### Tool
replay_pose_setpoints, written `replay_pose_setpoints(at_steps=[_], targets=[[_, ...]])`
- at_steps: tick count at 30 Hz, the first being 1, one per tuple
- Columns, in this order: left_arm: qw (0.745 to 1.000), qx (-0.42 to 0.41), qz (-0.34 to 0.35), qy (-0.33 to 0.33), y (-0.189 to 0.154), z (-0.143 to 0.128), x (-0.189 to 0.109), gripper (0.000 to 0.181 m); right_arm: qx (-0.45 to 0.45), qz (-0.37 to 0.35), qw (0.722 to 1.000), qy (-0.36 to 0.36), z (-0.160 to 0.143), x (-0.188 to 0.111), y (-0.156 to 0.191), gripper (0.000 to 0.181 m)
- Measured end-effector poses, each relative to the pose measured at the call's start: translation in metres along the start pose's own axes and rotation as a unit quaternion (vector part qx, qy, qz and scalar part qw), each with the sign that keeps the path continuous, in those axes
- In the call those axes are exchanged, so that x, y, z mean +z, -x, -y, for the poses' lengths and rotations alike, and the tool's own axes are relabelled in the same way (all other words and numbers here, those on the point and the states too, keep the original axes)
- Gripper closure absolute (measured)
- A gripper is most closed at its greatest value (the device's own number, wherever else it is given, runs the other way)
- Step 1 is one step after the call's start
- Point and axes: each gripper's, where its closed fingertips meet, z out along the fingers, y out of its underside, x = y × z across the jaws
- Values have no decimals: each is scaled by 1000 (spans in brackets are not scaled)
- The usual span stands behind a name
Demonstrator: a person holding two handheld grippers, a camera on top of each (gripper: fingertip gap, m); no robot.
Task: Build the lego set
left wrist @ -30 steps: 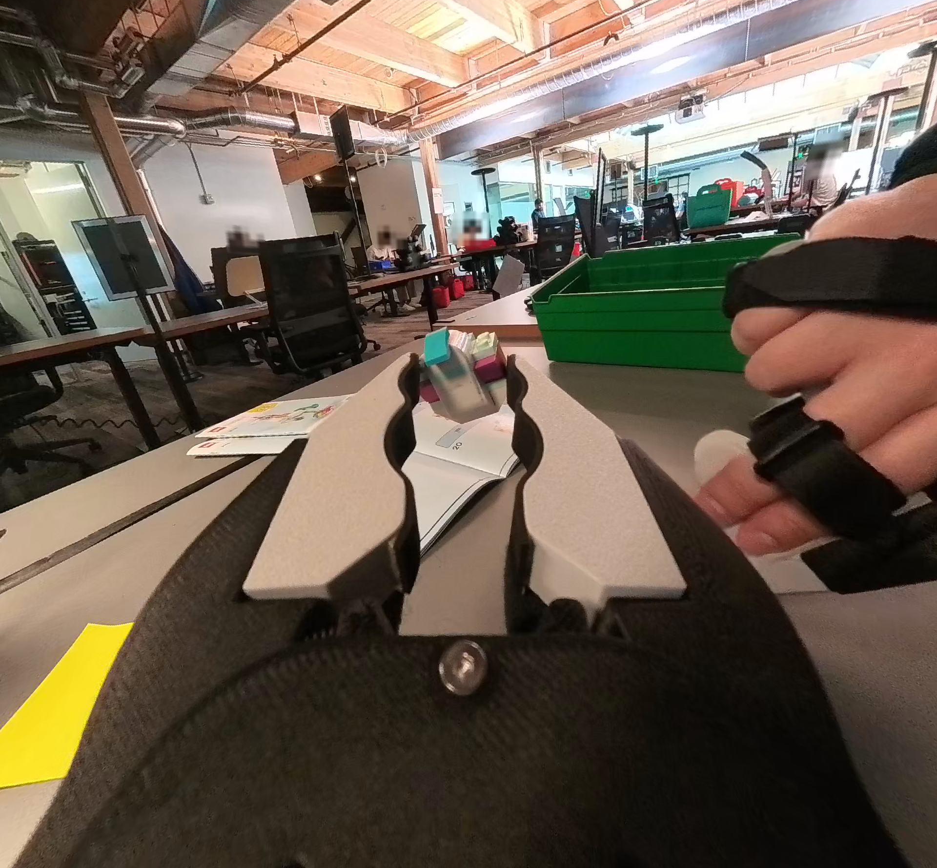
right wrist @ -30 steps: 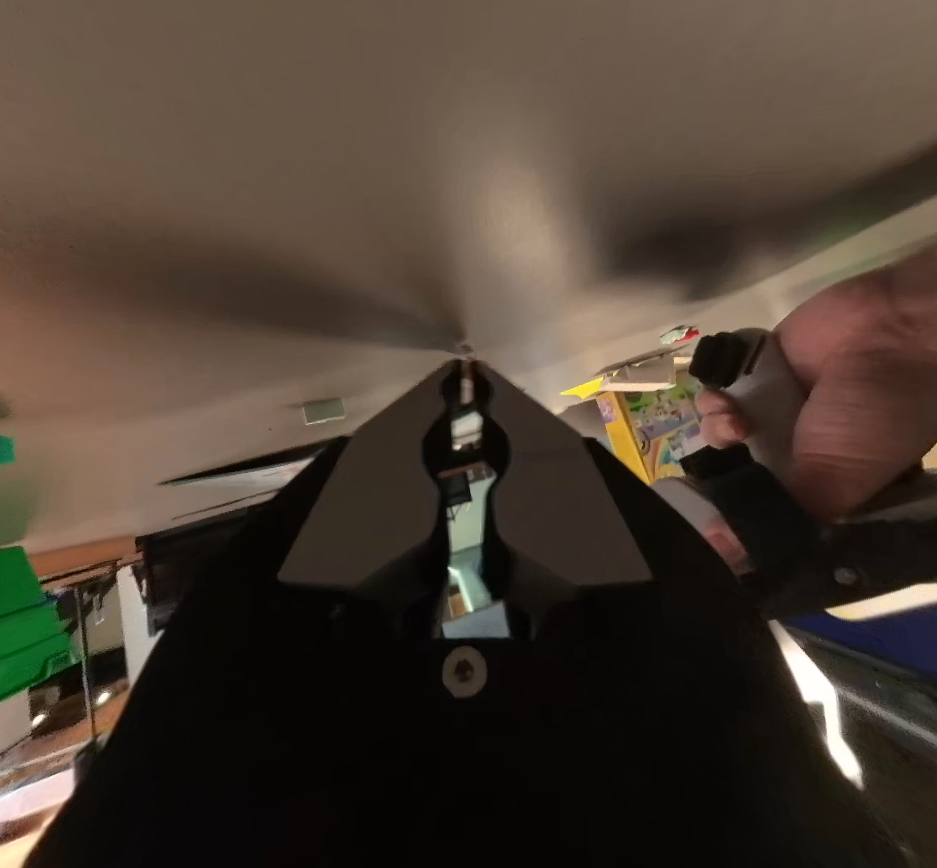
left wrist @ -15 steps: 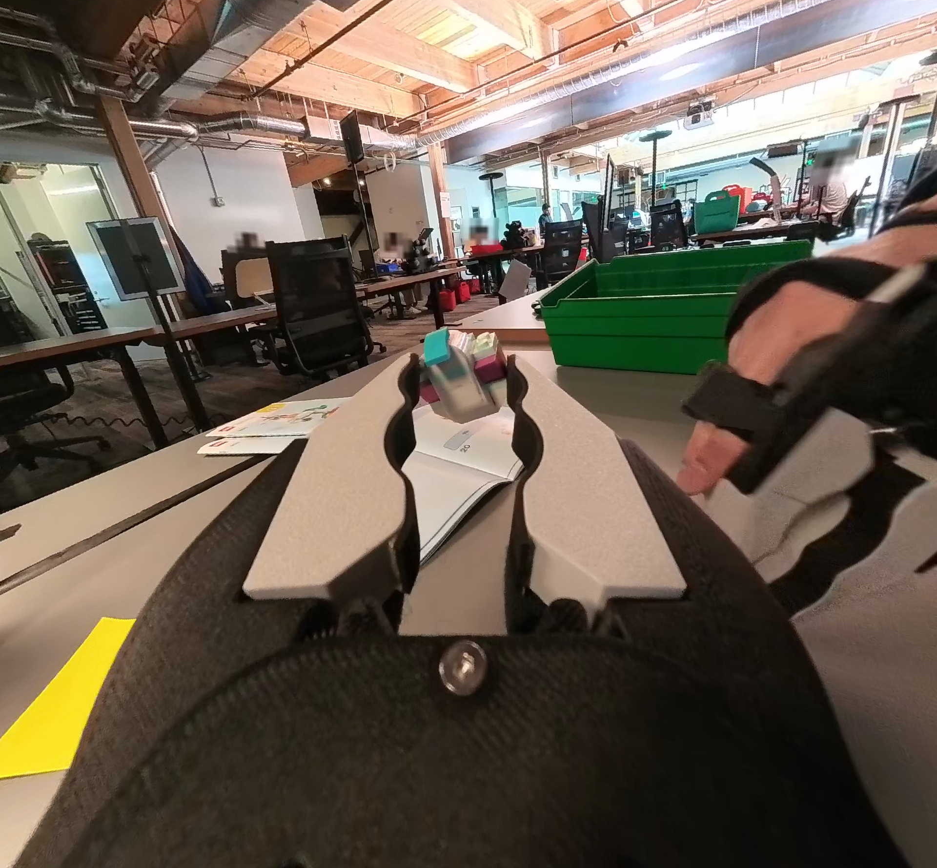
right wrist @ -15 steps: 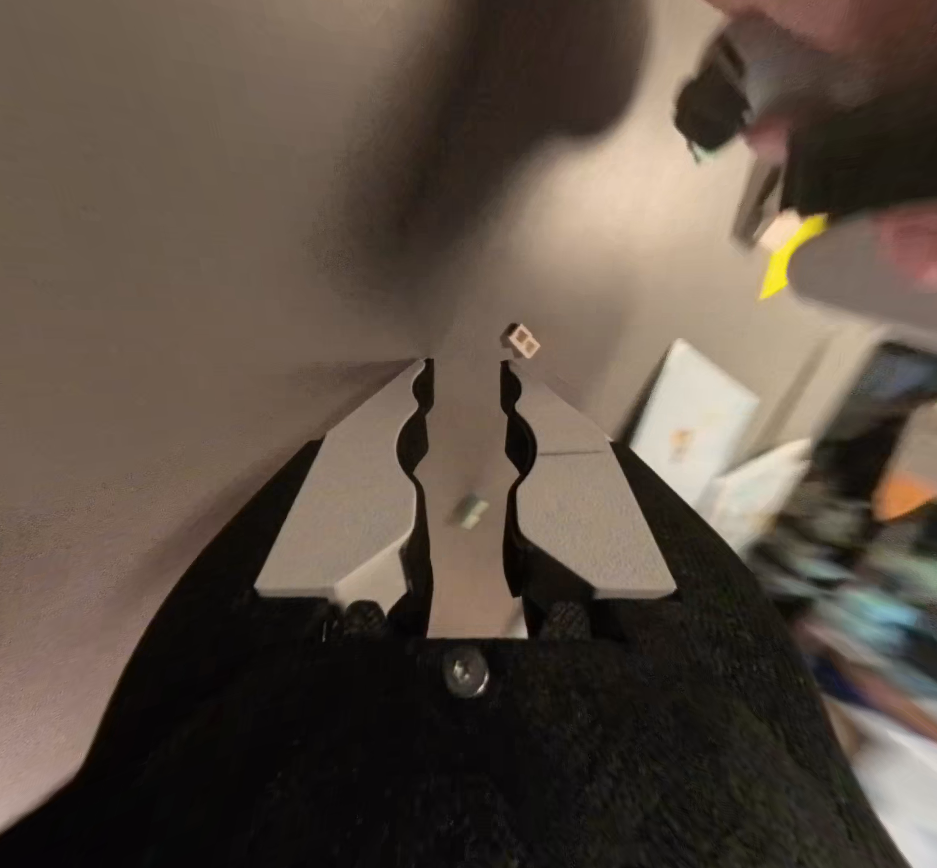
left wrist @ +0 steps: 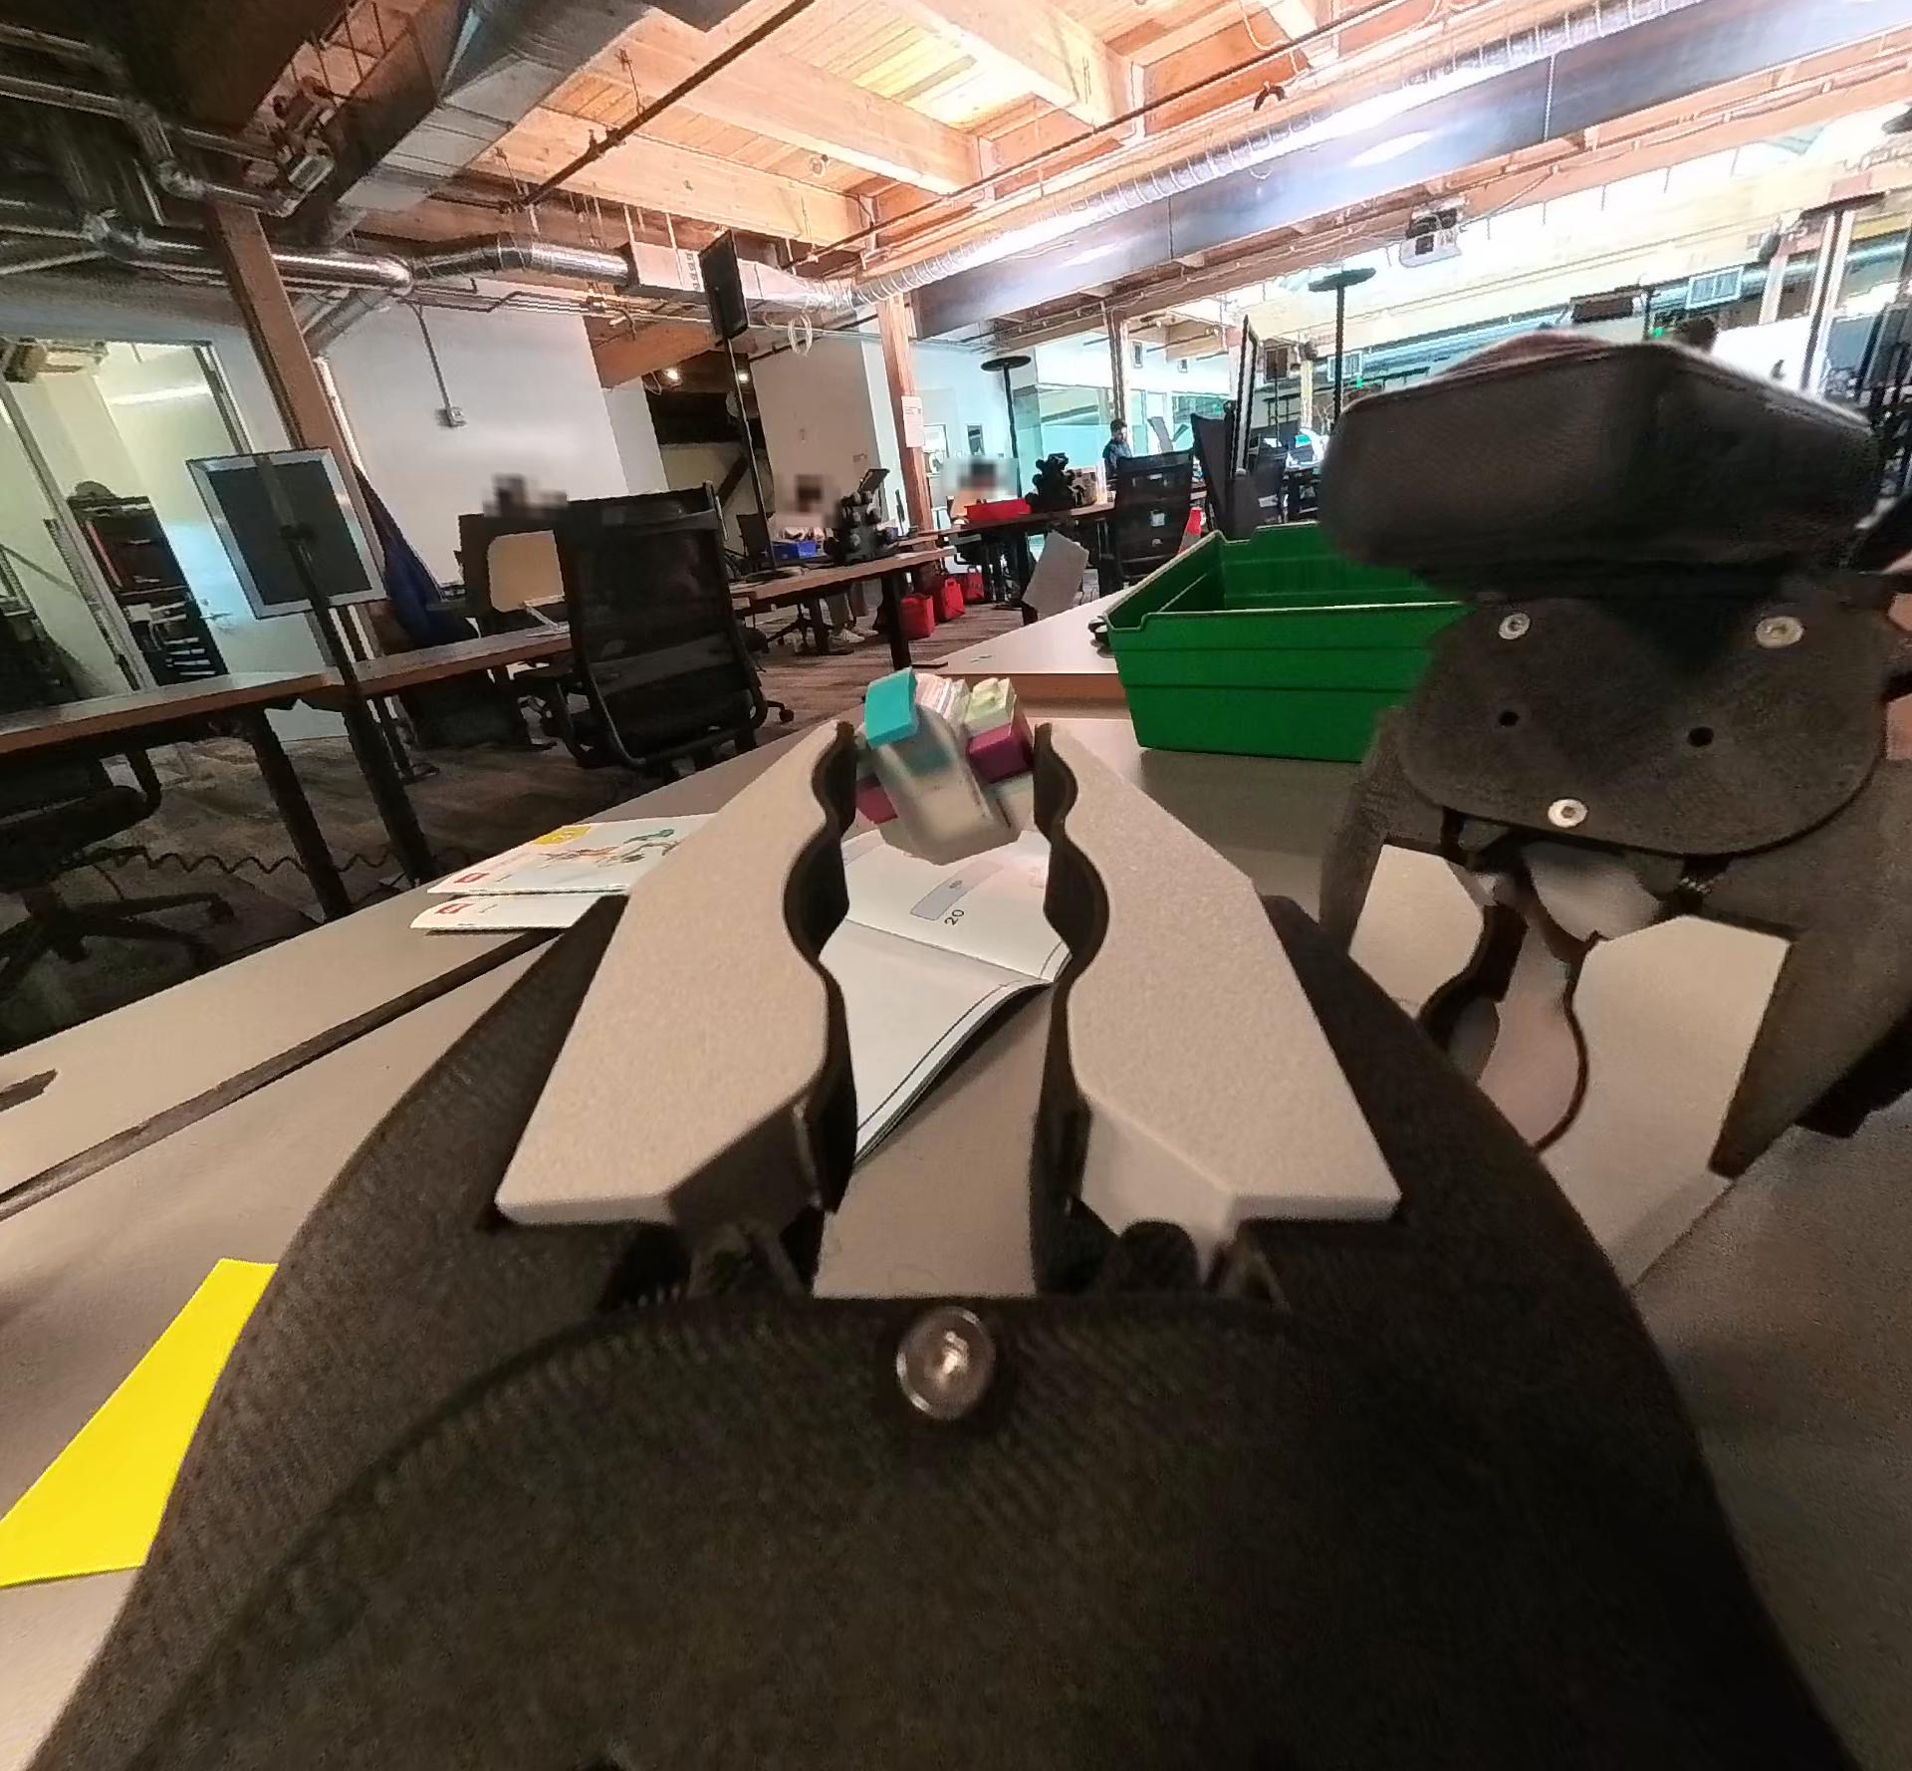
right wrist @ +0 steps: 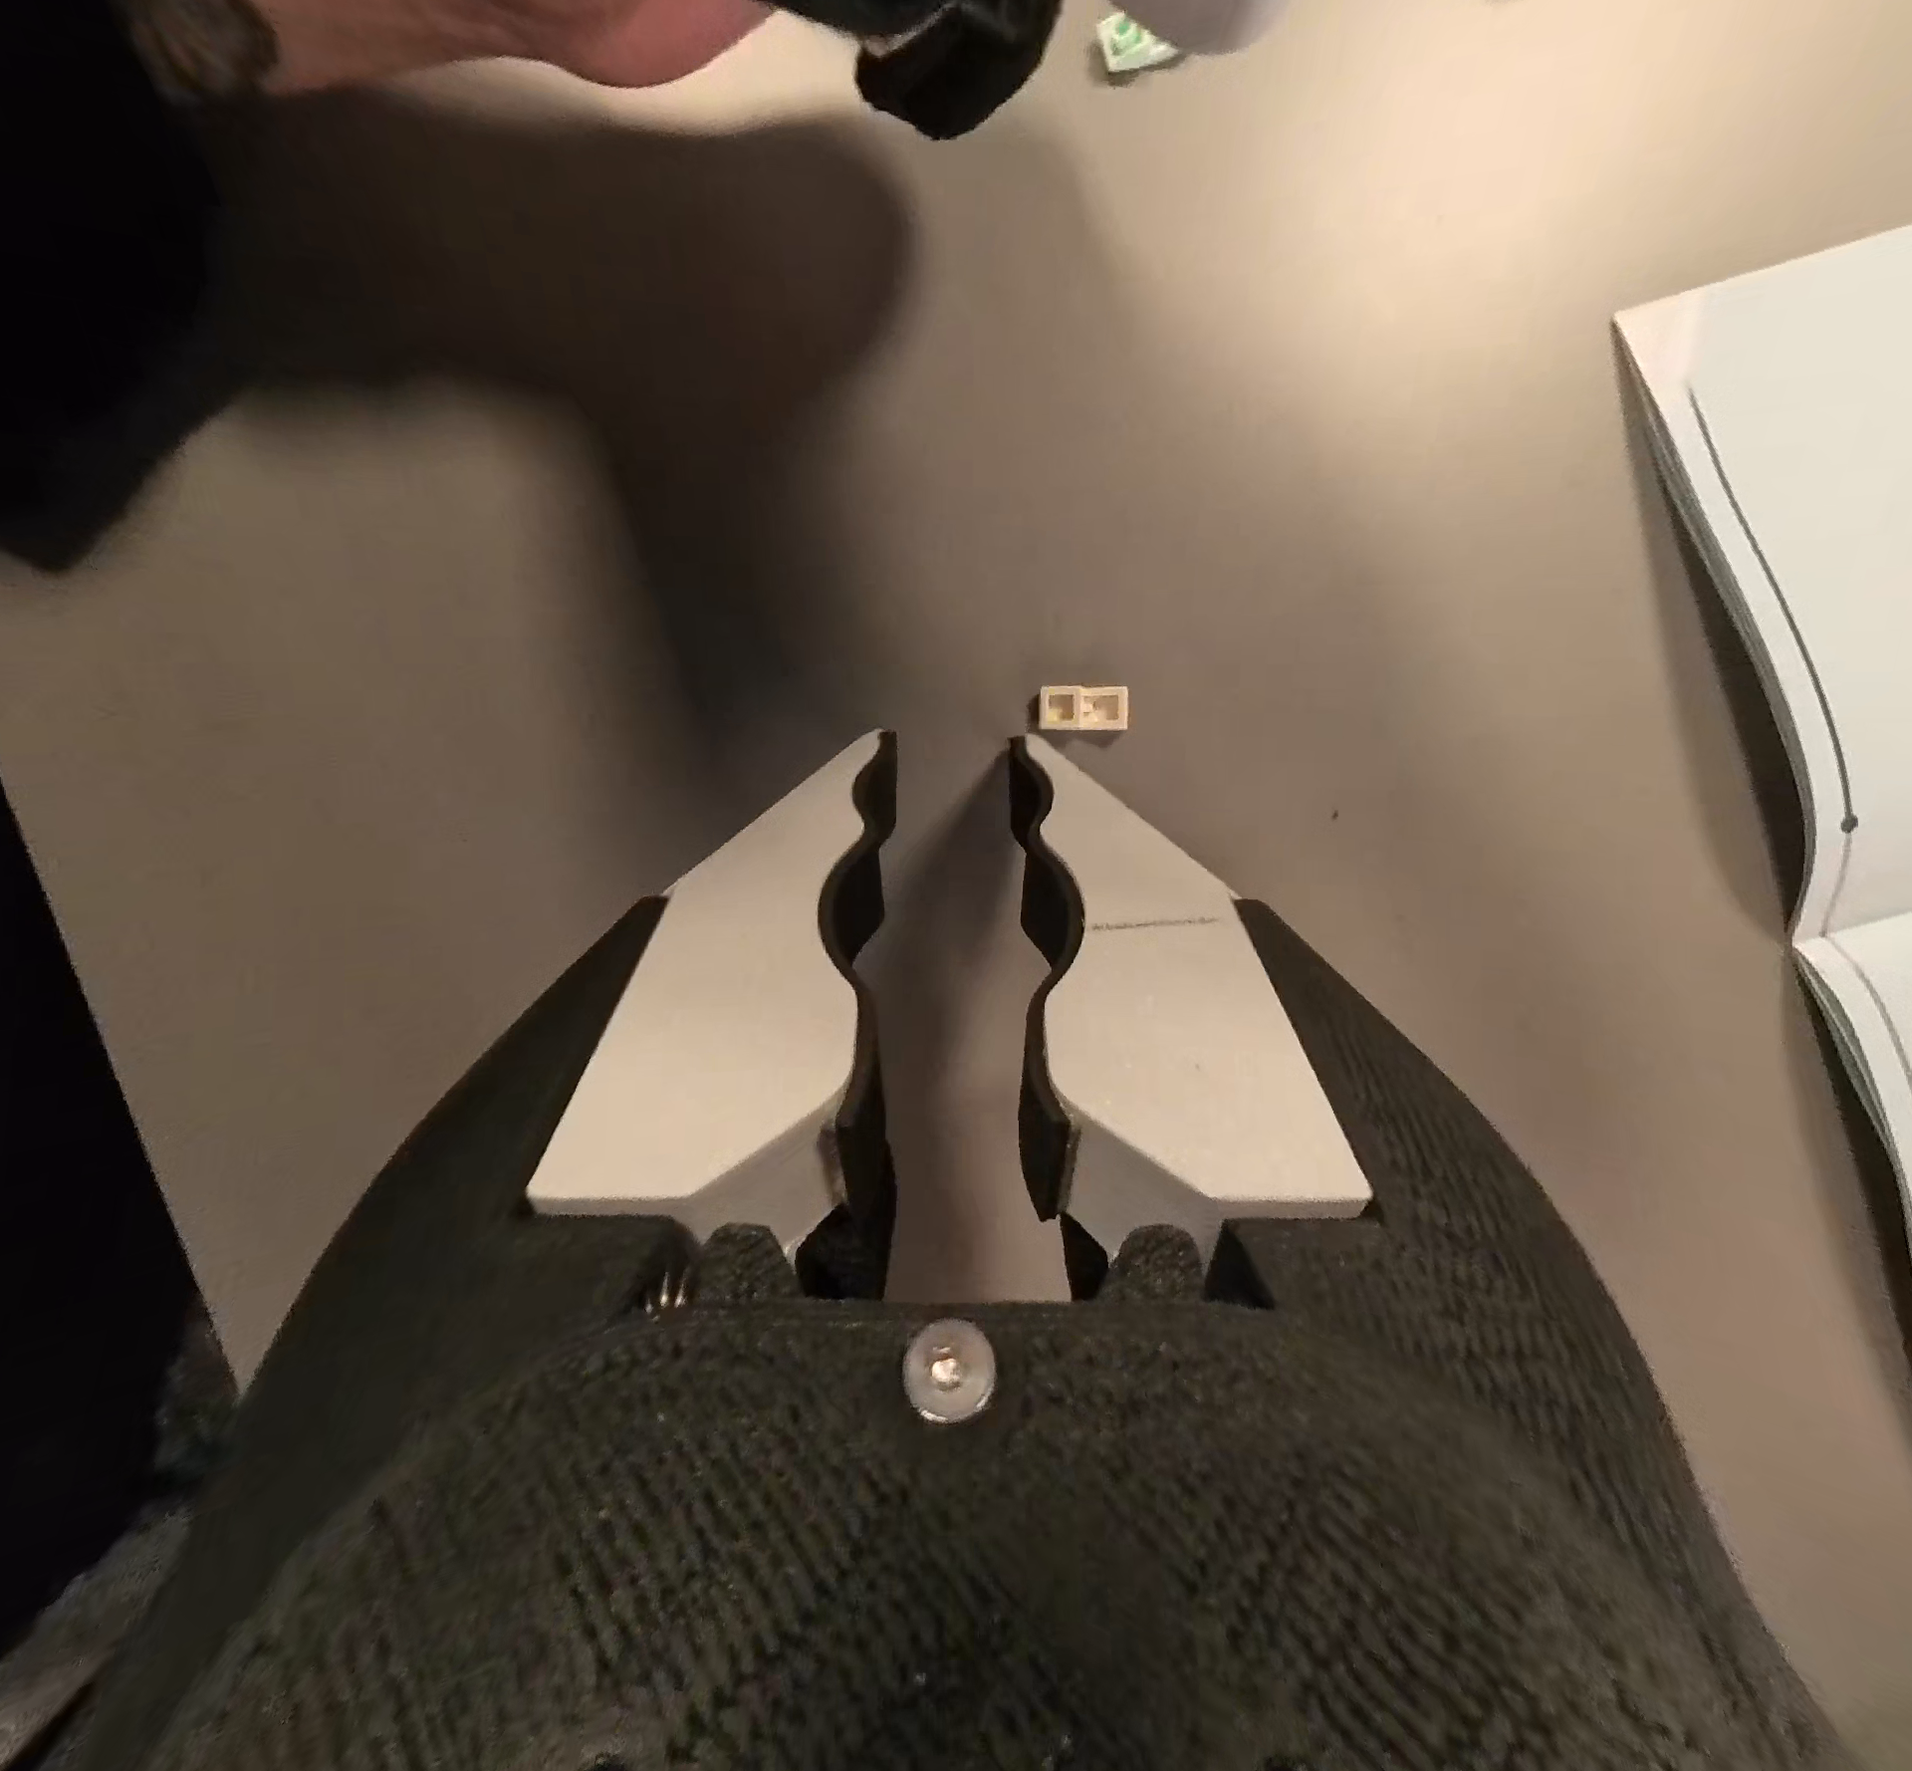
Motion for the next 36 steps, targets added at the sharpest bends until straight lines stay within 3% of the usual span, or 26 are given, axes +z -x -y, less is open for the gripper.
replay_pose_setpoints(at_steps=[1, 20, 29, 36], targets=[[1000, 0, 0, 0, 0, 0, 0, 148, 7, -5, 1000, -5, 1, 1, -1, 162], [1000, 2, 3, -2, 1, 1, 0, 148, 114, -69, 987, -87, 16, 8, -18, 161], [1000, -2, 5, -3, 3, 1, -1, 148, 75, -58, 994, -57, 11, 2, -27, 160], [1000, -3, 2, -1, 2, 1, 0, 148, -60, -8, 993, -100, 19, -6, -39, 152]])
